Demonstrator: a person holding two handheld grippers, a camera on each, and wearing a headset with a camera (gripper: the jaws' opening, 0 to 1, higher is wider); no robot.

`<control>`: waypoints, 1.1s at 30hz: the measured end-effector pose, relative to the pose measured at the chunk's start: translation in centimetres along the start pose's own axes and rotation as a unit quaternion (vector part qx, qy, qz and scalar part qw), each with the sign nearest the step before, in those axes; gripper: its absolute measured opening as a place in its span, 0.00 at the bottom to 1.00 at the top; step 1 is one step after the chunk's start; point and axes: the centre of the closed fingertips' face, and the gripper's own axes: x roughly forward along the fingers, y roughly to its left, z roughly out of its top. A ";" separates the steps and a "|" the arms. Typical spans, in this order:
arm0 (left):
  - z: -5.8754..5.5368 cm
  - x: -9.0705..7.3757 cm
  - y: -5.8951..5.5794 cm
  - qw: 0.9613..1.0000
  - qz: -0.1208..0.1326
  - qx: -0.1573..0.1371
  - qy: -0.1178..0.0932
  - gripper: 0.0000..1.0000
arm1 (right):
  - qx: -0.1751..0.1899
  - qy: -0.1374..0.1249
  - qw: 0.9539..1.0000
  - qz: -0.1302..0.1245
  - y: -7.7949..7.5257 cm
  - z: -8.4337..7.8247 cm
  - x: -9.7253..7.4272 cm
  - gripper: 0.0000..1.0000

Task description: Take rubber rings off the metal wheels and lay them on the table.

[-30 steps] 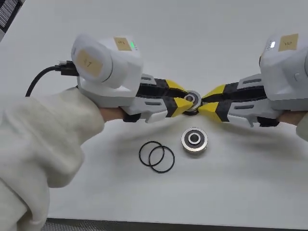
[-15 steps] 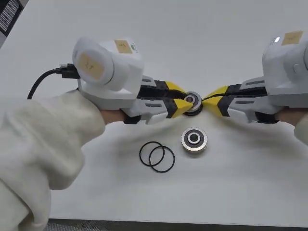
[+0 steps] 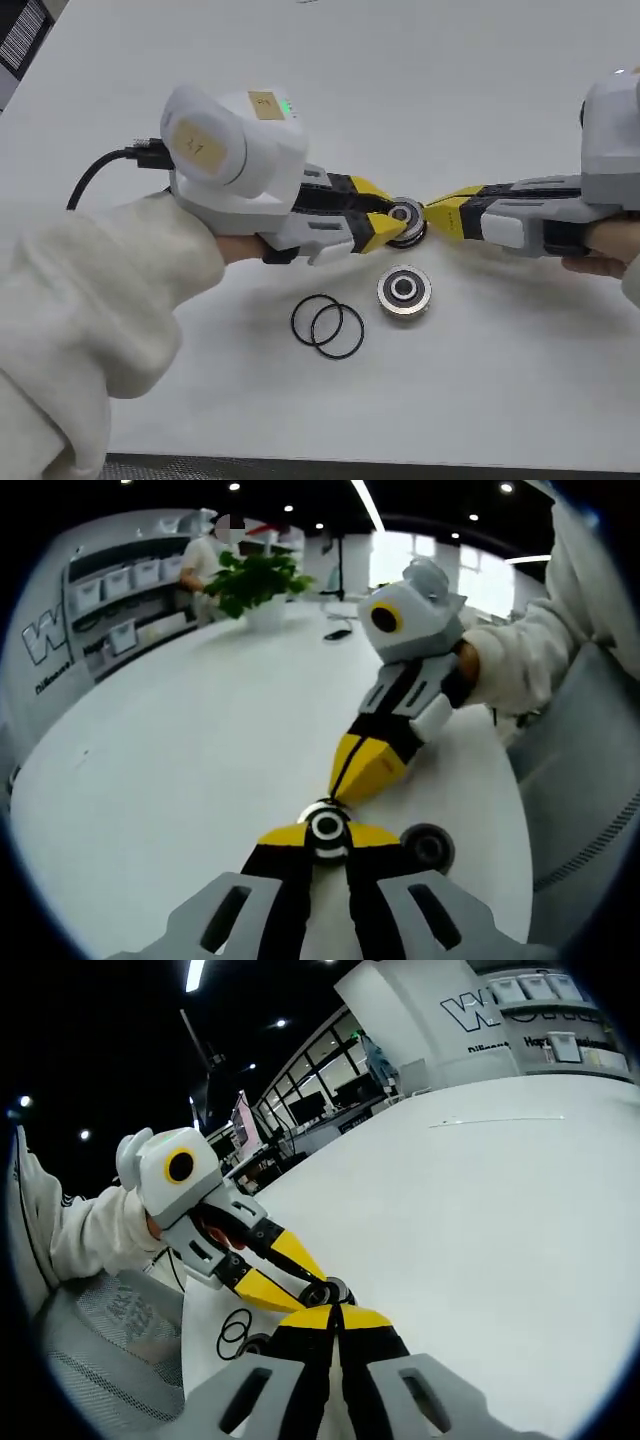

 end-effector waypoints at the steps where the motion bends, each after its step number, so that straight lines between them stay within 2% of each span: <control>1: 0.0 0.0 0.0 1.000 0.000 0.002 0.000 0.13 | 0.003 -0.001 1.000 0.001 0.0 0.0 0.0 0.00; 3: -0.1 0.0 0.0 1.000 0.001 0.000 0.000 0.13 | 0.013 -0.004 1.000 0.002 0.1 0.0 0.0 0.00; 15: -0.2 -0.2 -0.1 1.000 0.004 0.003 0.008 0.12 | -0.006 -0.001 1.000 0.006 0.5 0.3 0.7 0.00; 18: -0.2 -0.2 -0.1 1.000 0.005 0.003 0.008 0.13 | 0.006 -0.003 1.000 0.006 0.5 0.3 0.7 0.00; 22: -0.3 -0.2 -0.1 1.000 0.005 0.004 0.009 0.13 | -0.003 -0.001 1.000 0.007 0.7 0.4 0.7 0.00; 30: -0.3 -0.2 -0.1 1.000 0.007 0.007 0.011 0.13 | -0.007 -0.006 1.000 0.021 1.4 0.7 1.0 0.00; 33: -0.3 -0.2 -0.2 1.000 0.010 0.013 0.011 0.13 | 0.008 -0.024 0.999 0.034 1.8 1.4 0.9 0.00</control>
